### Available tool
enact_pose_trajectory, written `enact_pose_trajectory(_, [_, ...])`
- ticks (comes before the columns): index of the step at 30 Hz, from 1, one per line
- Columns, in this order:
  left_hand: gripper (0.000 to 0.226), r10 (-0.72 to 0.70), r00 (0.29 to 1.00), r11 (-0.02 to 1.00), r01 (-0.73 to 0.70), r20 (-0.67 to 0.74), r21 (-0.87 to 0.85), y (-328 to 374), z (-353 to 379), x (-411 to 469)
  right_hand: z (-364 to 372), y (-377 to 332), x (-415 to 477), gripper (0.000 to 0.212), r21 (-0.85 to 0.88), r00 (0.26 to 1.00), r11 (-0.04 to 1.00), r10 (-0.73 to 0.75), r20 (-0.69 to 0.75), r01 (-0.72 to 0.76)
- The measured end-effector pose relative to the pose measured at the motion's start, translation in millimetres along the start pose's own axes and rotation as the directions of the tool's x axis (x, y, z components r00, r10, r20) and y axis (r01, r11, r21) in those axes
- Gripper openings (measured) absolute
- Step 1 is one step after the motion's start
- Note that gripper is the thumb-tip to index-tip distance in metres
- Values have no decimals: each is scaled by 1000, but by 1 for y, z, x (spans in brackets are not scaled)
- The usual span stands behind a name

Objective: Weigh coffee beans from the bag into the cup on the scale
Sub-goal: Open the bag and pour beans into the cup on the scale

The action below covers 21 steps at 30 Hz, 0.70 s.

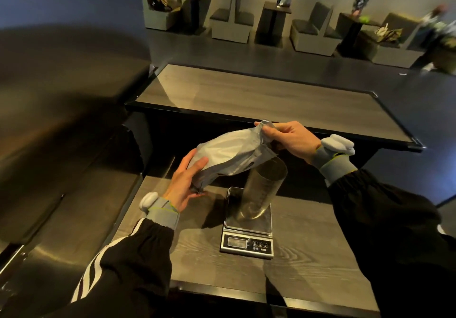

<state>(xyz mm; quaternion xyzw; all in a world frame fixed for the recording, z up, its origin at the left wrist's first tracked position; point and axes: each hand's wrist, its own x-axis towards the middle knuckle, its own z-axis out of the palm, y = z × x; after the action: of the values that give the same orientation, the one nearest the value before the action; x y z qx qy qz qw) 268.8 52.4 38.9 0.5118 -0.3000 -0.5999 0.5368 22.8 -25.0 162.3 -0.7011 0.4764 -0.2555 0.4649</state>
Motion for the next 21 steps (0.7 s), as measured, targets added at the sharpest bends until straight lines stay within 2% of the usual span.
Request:
enact_pose_trajectory(3, [58,34,998,998,-32,-45,46,10,4,0,-5,5,-1,24,20,999,999,-25,-27,26])
enact_pose_trajectory(9, [55,117,989,981,-101,-90,164,21,6,-4,-9,12,-6,16,104,998,994,-38,-42,42])
enact_pose_trajectory(21, [76,248,964,922,-204,-98,328,46,-2,-5,-3,23,-5,30,155,999,987,-51,-7,52])
